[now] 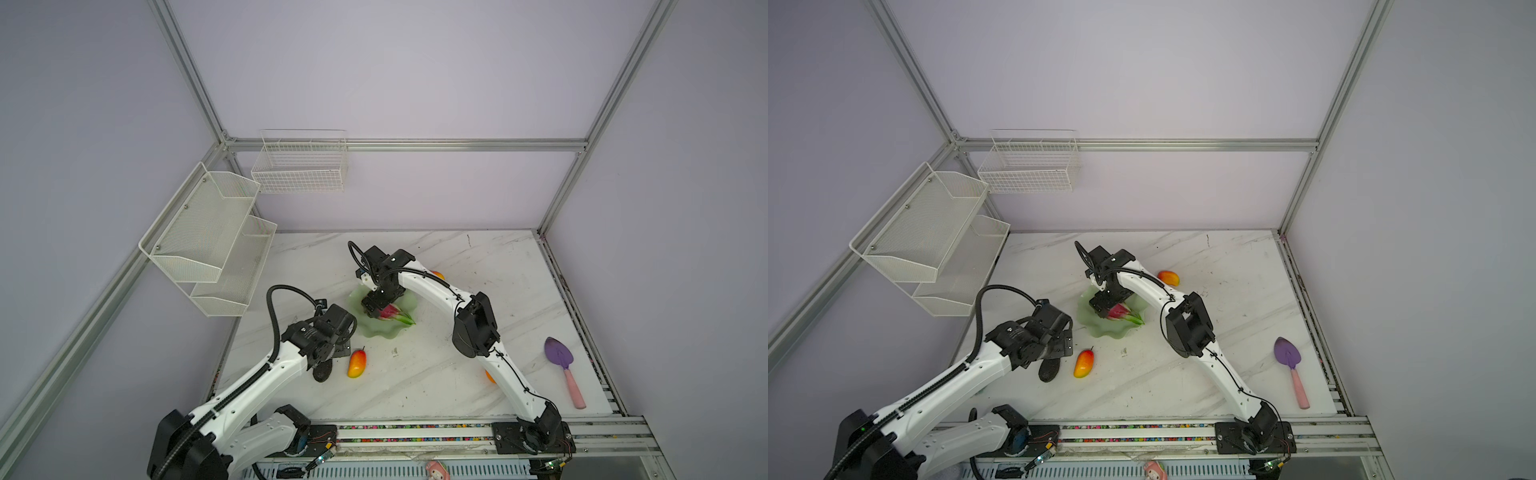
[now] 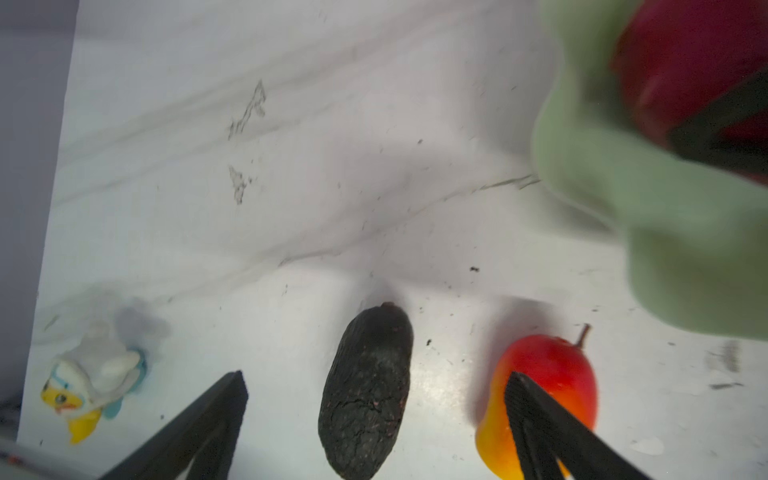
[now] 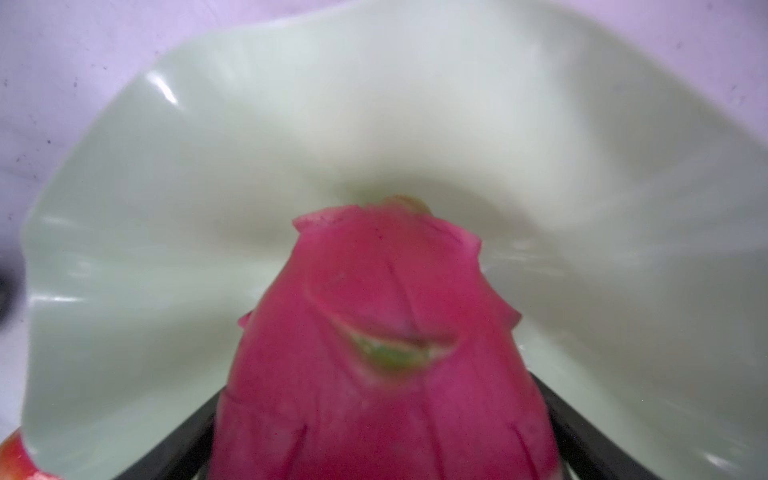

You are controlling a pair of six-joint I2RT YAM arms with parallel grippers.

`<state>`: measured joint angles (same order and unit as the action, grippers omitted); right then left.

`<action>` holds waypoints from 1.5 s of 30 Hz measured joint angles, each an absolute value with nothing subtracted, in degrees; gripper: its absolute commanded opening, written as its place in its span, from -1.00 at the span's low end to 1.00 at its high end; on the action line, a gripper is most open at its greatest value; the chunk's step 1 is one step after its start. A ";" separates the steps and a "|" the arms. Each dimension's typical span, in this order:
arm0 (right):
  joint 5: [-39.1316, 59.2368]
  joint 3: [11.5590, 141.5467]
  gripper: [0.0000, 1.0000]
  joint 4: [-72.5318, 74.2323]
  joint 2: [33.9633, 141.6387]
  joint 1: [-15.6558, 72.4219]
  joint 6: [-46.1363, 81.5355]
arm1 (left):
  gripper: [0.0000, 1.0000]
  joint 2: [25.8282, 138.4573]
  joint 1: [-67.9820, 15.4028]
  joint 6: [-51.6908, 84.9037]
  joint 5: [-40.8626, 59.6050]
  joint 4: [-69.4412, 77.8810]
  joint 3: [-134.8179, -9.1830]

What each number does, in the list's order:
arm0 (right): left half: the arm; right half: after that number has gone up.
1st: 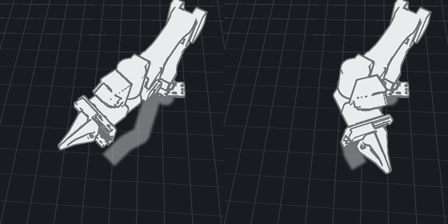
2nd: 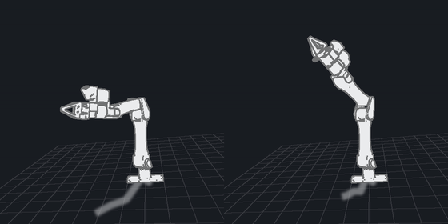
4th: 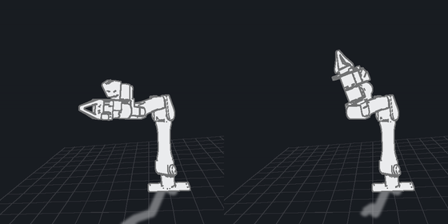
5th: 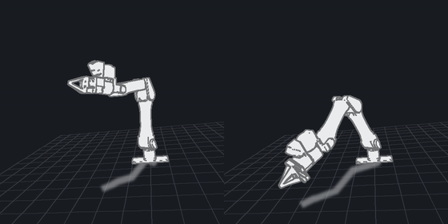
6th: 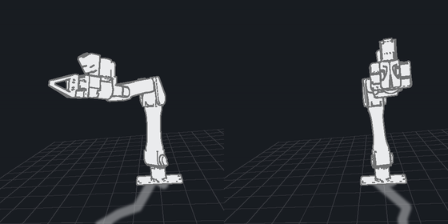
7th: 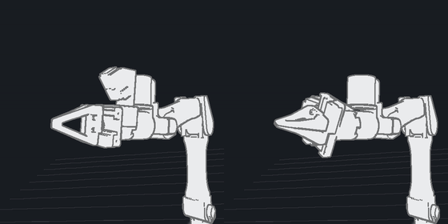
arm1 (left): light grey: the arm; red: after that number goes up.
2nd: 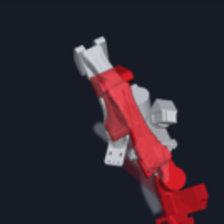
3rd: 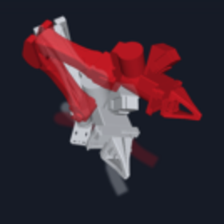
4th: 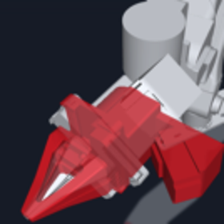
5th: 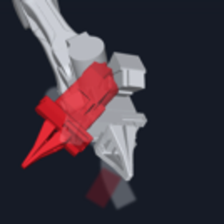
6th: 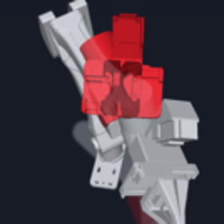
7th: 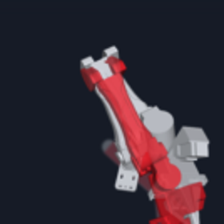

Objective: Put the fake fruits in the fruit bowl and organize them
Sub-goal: 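Grasp the dark avocado with the left gripper while the right gripper releases the dragon fruit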

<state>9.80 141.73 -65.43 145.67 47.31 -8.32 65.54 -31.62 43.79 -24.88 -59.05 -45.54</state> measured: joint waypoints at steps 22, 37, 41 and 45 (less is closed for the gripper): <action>28.93 78.81 0.95 -25.32 90.35 45.39 -1.83 | 0.39 75.00 -28.58 51.79 -18.59 -51.62 -40.75; 33.15 66.83 0.95 -15.90 85.65 41.74 2.70 | -0.21 69.19 -28.12 51.88 -18.94 -53.71 -39.22; 33.30 62.50 0.95 -13.17 83.35 35.53 4.34 | -0.21 66.15 -28.14 50.85 -18.35 -55.86 -43.68; 32.10 60.16 0.95 -11.31 81.65 33.19 5.13 | -0.20 64.93 -28.75 50.37 -15.59 -52.25 -48.64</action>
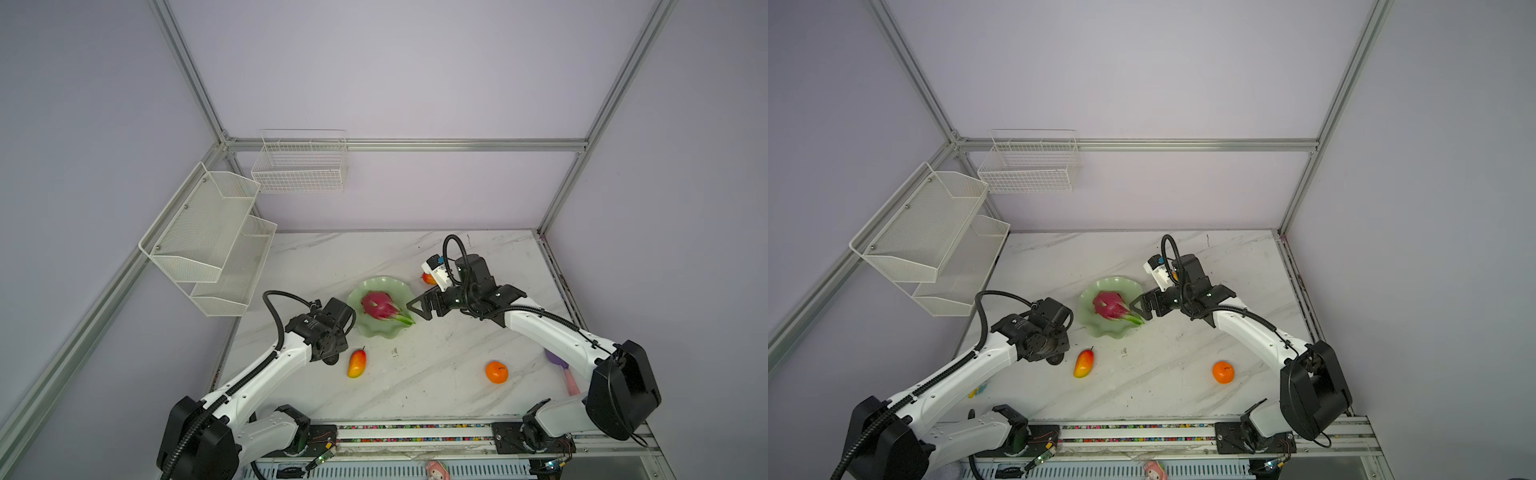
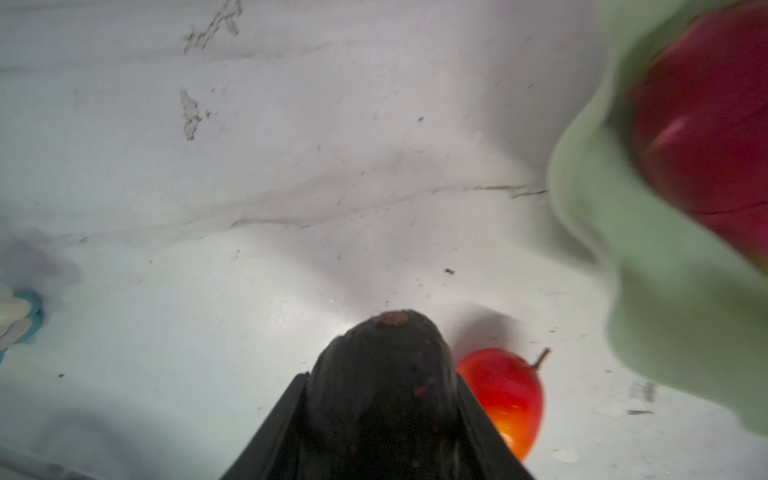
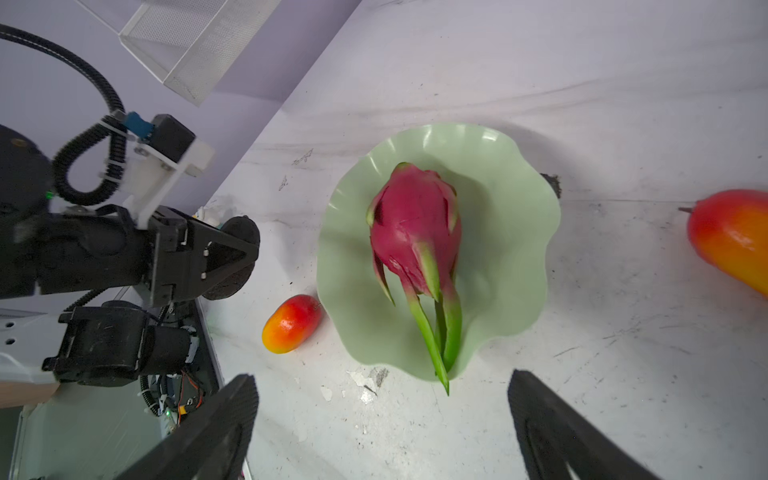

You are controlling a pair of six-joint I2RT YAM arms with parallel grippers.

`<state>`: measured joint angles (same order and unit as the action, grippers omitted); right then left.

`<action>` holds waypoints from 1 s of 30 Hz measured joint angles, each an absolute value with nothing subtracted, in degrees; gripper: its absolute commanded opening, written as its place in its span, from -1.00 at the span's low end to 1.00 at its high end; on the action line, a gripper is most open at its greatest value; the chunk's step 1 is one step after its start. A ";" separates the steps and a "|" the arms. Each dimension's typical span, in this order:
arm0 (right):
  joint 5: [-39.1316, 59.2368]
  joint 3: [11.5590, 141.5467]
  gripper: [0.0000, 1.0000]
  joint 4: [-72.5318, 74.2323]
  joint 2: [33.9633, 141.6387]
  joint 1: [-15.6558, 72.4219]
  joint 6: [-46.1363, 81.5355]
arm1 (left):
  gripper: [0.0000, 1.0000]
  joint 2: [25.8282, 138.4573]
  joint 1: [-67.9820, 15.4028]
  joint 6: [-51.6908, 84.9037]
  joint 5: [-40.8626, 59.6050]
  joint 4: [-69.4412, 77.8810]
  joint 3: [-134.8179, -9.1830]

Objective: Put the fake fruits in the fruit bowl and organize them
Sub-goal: 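Grasp the dark avocado with the left gripper while the right gripper releases the dragon fruit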

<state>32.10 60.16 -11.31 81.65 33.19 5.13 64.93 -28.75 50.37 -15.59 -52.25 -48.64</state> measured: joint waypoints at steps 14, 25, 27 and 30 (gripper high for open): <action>33.80 53.49 0.95 -1.67 78.81 33.47 8.99 | -0.18 75.68 -30.81 56.03 -11.27 -30.48 -50.22; 34.70 52.97 0.95 -0.58 78.30 33.47 9.63 | -0.13 83.42 -31.22 57.98 -11.73 -25.76 -54.30; 34.72 52.97 0.95 -0.58 78.32 33.47 9.56 | -0.11 84.29 -31.31 57.98 -11.99 -25.87 -54.33; 34.81 53.06 0.95 -0.58 78.43 33.47 9.56 | -0.04 84.53 -31.33 58.00 -12.40 -25.89 -54.33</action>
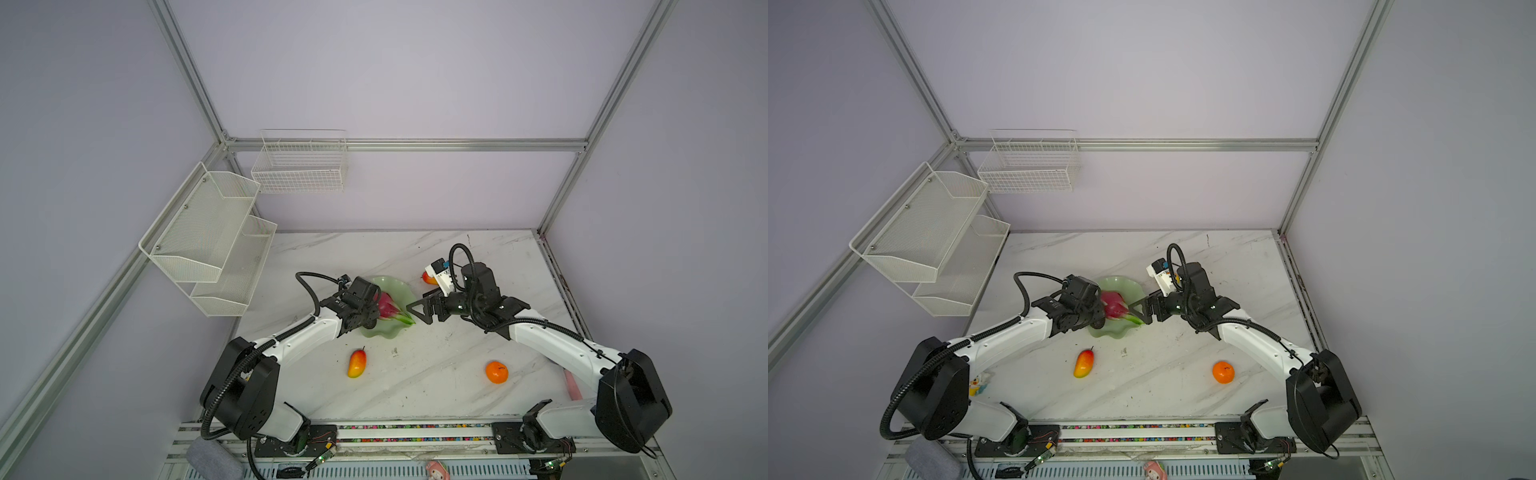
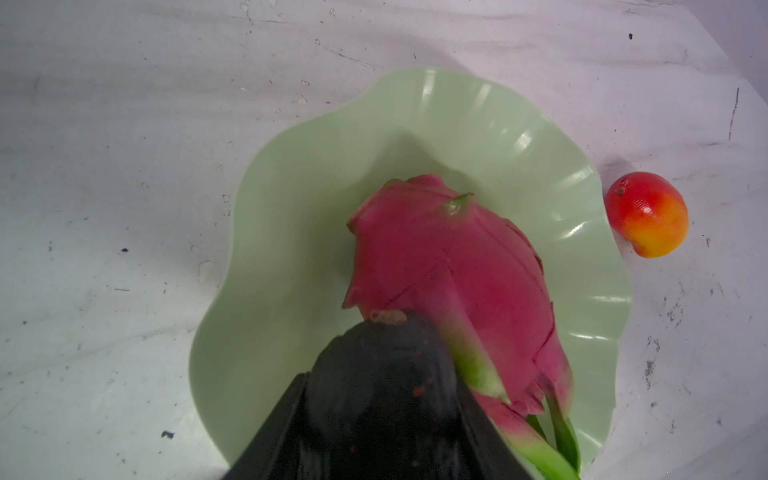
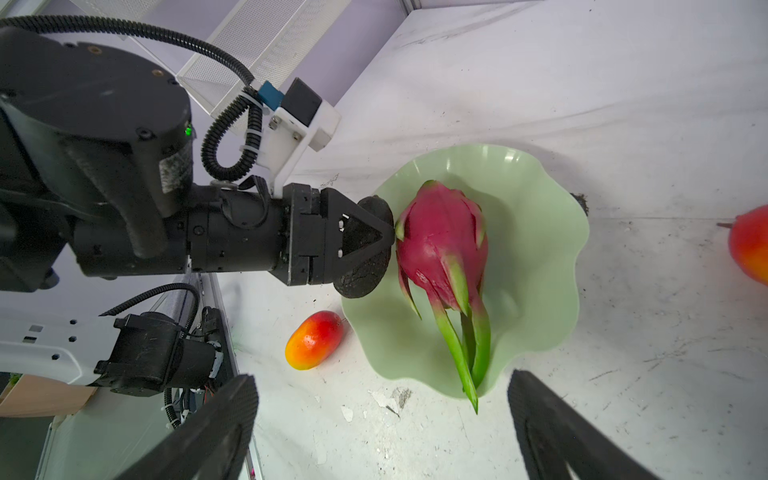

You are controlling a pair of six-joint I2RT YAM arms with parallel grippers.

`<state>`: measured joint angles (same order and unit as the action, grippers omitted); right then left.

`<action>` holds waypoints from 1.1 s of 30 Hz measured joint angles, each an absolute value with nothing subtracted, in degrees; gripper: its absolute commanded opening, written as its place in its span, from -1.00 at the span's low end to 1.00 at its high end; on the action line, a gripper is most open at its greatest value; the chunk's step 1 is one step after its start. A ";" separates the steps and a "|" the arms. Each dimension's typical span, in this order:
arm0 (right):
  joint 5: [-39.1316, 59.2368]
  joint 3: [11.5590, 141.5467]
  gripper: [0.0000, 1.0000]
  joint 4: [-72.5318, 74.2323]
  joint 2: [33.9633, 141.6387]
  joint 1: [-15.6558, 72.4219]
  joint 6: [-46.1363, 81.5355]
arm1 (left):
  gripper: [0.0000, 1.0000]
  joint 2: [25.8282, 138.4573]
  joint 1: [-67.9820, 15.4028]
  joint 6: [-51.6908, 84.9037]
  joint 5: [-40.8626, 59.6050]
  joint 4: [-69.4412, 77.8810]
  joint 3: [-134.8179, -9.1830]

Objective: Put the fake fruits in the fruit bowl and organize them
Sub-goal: 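Grasp the dark avocado with the left gripper while the right gripper releases the dragon fruit, then place the avocado into the bowl beside the dragon fruit with the left gripper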

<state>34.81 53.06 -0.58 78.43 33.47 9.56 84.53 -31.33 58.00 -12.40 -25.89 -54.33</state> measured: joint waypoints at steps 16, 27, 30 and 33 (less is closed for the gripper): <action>35.38 54.00 0.95 0.27 81.21 33.47 9.78 | 0.23 83.02 -31.59 57.34 -12.88 -26.09 -54.30; 34.89 53.04 0.95 -0.21 81.21 33.47 8.38 | 0.27 67.35 -34.74 49.89 -11.18 -32.91 -51.86; 35.62 52.75 0.95 -0.14 81.76 33.47 8.38 | 0.27 66.67 -36.18 48.14 -8.75 -36.03 -48.34; 37.17 52.75 0.95 0.16 83.05 33.61 8.34 | 0.30 67.92 -37.91 47.40 -7.62 -39.42 -45.50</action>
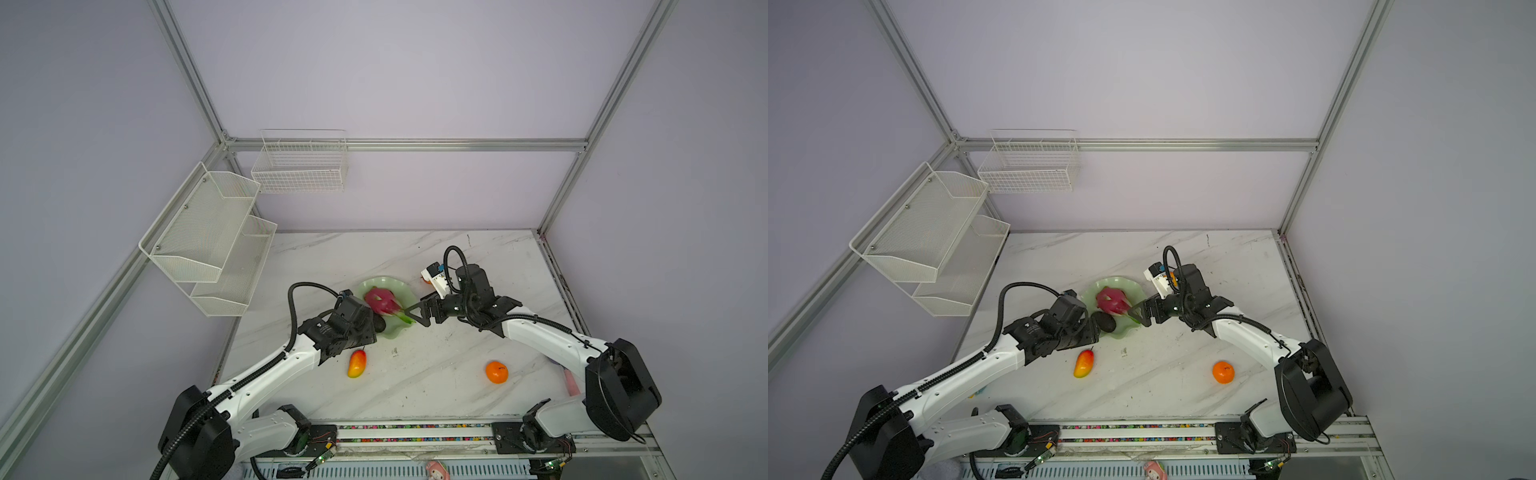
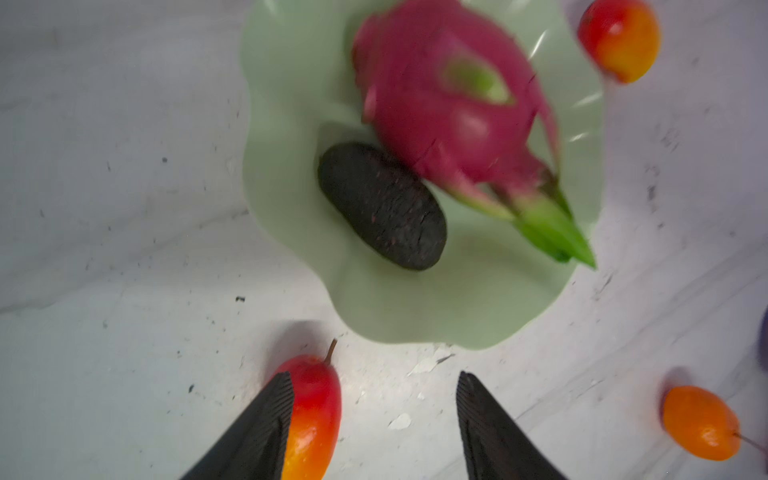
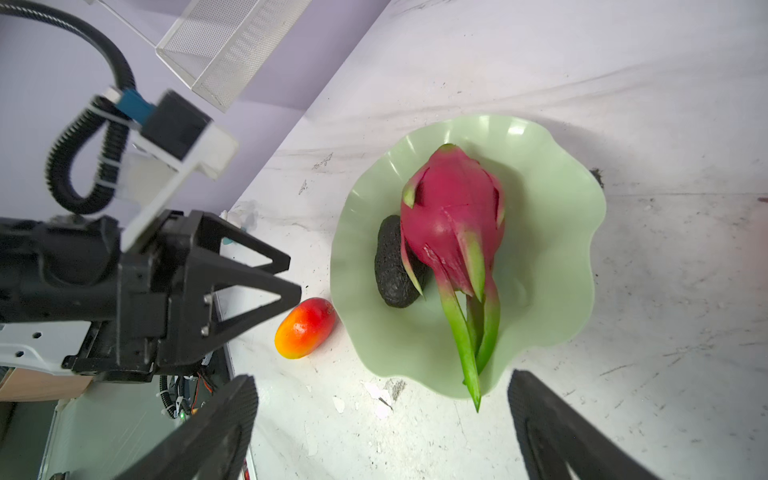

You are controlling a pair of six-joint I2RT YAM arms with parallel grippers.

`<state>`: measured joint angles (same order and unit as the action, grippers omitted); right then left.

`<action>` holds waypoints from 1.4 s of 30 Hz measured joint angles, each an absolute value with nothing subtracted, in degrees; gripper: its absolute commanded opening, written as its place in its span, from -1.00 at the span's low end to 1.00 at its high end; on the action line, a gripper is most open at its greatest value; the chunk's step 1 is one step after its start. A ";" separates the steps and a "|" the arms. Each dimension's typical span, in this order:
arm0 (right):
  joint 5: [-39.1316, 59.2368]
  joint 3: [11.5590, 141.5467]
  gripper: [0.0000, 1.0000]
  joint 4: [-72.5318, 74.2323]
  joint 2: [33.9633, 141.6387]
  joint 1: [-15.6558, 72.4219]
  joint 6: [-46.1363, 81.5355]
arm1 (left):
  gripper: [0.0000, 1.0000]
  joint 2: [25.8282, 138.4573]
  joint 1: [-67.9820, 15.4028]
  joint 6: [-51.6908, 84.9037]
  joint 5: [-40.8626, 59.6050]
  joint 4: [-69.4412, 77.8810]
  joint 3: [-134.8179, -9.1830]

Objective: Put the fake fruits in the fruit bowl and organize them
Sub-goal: 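Place the avocado into the bowl beside the dragon fruit with the left gripper, then grasp the nearer red-yellow mango with the left gripper and set it in the bowl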

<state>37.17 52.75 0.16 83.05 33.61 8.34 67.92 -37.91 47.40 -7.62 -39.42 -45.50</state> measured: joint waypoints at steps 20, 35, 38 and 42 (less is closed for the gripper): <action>37.76 50.35 0.95 0.60 80.99 35.70 8.64 | 0.21 83.24 -43.70 45.63 -8.91 -41.56 -44.53; 36.21 49.50 0.95 0.82 79.81 35.70 8.58 | -0.21 74.04 -45.54 43.48 -11.90 -48.18 -46.41; 36.01 50.59 0.95 1.13 80.42 35.70 8.51 | -0.21 71.37 -45.01 40.60 -13.87 -49.98 -51.13; 36.97 52.53 0.95 3.38 82.96 35.70 9.28 | -0.19 71.99 -40.29 34.59 -14.28 -49.89 -58.92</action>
<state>36.97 52.53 3.38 82.96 35.70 9.28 71.99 -40.29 34.59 -14.28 -49.89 -58.92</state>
